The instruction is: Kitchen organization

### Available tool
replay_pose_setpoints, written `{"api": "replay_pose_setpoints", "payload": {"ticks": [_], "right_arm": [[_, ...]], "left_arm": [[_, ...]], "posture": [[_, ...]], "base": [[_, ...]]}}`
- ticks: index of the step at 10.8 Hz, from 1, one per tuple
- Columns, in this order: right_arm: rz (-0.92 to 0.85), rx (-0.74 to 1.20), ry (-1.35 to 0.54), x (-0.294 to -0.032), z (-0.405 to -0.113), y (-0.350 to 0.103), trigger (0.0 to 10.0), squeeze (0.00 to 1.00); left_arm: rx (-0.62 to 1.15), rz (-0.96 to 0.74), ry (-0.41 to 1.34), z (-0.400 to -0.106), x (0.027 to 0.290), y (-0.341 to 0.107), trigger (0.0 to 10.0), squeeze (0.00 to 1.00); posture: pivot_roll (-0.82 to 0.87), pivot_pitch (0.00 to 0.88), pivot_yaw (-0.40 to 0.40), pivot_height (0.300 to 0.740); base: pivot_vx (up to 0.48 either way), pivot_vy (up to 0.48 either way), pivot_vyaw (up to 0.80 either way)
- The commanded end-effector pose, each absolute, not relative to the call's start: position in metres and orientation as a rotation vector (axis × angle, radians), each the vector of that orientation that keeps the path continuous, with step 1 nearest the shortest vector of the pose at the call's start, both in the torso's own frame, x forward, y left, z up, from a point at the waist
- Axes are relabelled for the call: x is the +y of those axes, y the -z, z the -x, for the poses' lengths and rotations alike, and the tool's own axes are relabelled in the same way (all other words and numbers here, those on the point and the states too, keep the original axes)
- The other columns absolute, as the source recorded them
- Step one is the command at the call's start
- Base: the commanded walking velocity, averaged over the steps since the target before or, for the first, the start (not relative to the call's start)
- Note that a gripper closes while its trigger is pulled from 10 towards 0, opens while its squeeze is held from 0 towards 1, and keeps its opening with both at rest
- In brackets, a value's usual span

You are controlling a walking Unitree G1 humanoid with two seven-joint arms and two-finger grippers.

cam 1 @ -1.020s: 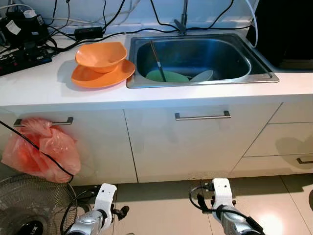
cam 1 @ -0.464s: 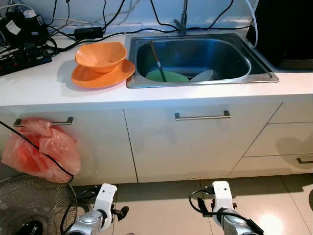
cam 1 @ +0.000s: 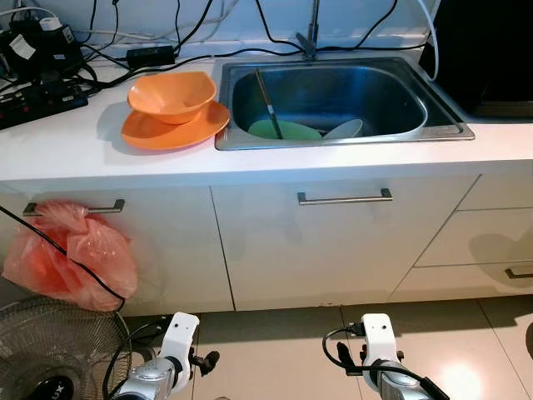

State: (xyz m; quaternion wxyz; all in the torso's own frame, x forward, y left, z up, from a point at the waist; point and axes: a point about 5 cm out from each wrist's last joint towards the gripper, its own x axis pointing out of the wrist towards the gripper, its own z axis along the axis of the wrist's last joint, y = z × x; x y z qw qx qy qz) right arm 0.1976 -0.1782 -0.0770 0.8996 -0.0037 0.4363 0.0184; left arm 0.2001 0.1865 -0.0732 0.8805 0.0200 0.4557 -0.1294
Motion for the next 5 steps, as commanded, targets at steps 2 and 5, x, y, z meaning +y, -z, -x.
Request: {"api": "replay_pose_setpoints", "payload": {"ticks": [2, 5], "right_arm": [[0.022, 0.892, -0.046, -0.1777, -0.1998, 0.0758, 10.0, 0.0], [0.029, 0.893, -0.052, -0.1775, -0.1996, 0.0759, 10.0, 0.0]], "left_arm": [[0.954, -0.052, 0.259, -0.199, 0.1903, 0.0734, 10.0, 0.0], [0.953, -0.062, 0.263, -0.1992, 0.1905, 0.0732, 10.0, 0.0]], "posture": [[-0.01, 0.0, 0.043, 0.74], [-0.01, 0.0, 0.045, 0.74]], "base": [[0.0, 0.0, 0.0], [0.0, 0.0, 0.0]]}}
